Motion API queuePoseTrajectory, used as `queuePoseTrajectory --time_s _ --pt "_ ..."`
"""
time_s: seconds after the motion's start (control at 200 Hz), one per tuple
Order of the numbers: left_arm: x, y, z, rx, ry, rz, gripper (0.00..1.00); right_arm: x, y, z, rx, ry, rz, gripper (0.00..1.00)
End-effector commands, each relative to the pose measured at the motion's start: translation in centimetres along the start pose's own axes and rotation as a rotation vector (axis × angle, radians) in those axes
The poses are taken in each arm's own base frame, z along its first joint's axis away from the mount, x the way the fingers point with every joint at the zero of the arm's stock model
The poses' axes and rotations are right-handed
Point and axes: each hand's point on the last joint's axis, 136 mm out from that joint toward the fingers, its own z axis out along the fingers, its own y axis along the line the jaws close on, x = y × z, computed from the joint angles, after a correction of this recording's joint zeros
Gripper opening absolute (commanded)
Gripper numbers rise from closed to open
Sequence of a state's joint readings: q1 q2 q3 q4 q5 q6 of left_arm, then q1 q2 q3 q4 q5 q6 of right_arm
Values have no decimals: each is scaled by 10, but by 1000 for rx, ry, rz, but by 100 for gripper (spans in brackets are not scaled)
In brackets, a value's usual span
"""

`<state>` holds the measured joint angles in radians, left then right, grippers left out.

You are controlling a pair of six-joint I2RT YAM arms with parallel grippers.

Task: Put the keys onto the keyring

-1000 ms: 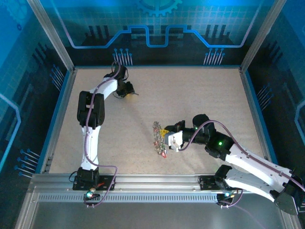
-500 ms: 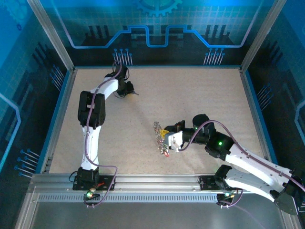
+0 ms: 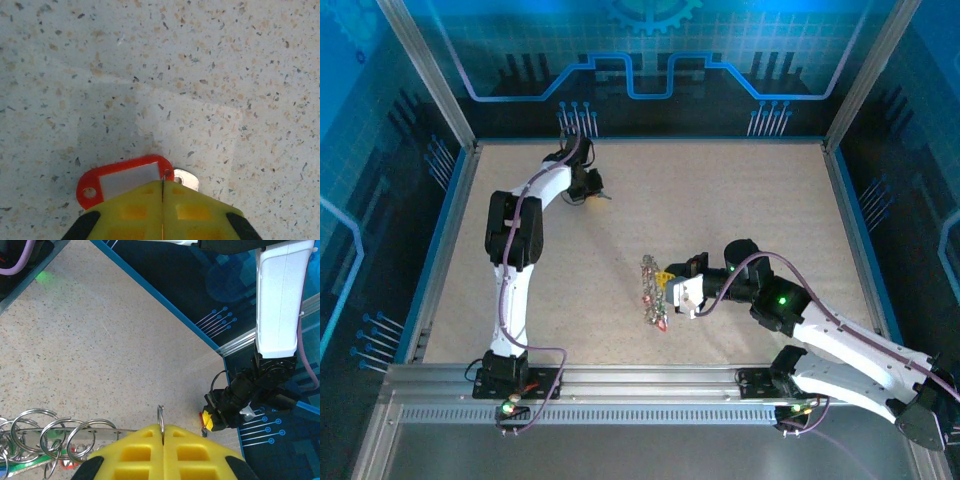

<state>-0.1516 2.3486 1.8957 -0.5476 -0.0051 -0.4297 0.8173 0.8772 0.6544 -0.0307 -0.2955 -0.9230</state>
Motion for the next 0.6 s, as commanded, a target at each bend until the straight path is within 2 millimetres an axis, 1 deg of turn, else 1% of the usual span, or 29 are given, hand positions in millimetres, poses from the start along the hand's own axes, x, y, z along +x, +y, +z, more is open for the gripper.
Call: queuePoseTrajectory --time_s 0.0,0.14,0.225,0.295,0.415,0.595 --pt "0 -1 0 -21 2 44 6 -15 -16 -3 36 -45 -7 0" --pt "1 -1 -1 -21 6 55 6 -15 -16 -3 36 -47 -6 0" --pt "3 0 2 -24 15 56 13 -14 -16 -3 35 -45 -5 0" --pt "5 0 6 -22 29 55 15 -15 -16 -3 36 -47 -6 0" --pt "10 2 10 -28 44 57 15 -15 -17 -4 37 -47 -6 0" --pt "9 -1 9 -27 39 80 14 -15 -16 -3 35 -45 -5 0"
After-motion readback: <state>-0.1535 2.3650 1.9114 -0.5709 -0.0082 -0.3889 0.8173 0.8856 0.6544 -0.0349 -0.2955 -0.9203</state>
